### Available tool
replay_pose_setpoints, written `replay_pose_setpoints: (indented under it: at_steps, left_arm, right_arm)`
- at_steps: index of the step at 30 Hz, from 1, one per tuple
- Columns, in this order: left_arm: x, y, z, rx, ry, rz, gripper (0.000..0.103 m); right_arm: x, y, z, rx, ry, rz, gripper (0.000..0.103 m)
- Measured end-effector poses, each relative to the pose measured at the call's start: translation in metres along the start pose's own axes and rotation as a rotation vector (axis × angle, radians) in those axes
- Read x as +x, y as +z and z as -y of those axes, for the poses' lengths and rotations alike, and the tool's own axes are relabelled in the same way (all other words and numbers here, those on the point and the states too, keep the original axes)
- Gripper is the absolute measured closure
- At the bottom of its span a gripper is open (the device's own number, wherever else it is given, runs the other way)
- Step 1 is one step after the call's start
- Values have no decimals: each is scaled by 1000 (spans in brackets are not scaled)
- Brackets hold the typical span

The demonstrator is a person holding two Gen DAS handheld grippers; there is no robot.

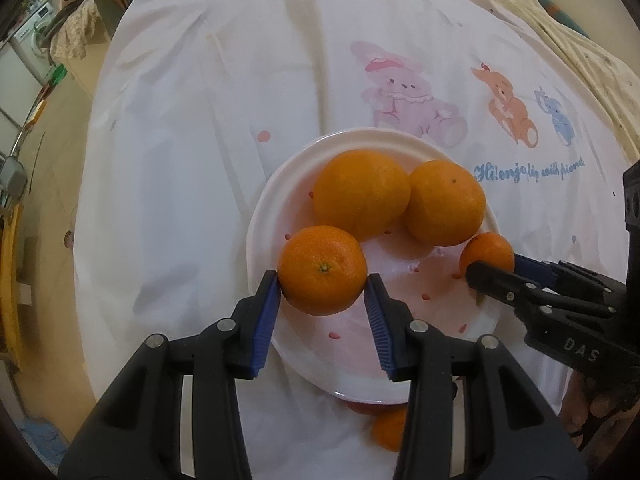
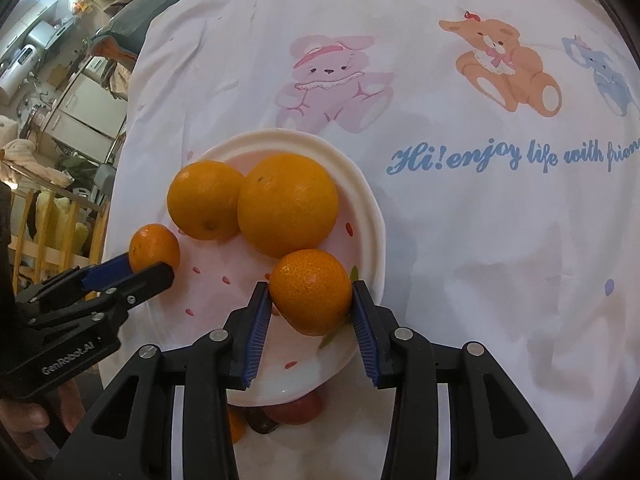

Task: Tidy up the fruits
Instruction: 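Lower the right tool's tangerine onto the plate and open while left carries its tangerine, then set the left tool's tangerine on the plate and open the left tool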

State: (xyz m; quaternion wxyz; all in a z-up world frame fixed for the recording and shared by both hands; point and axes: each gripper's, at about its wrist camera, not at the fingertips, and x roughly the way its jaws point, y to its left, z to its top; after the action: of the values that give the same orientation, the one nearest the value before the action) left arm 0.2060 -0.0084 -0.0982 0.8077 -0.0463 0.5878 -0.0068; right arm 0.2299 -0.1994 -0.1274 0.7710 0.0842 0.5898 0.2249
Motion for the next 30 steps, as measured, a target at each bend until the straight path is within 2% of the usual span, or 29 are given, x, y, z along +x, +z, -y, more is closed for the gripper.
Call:
replay_pose_setpoints:
  at_steps: [10,14,15,16,17,30]
  left_arm:
    - [3,2,6,7,5,5,64]
    - [5,3,9,6,15,2,63]
    - [6,4,9,3,15,0,63]
    - [6,4,9,0,14,-2,63]
    - [7,5,9,-3,14,-3,63]
    - [8,5,7,-15,5,-15,62]
  right_arm:
    - [-6,0,4,15,9,10,60]
    - [-9,0,2,-1,-18,14,58]
    - [-10,0,4,4,-18,18,48]
    - [-11,0,5,12,-17,20,34]
    - [-13,0,7,30,-21,27,31]
    - [-30,6,18,90,0,73,30]
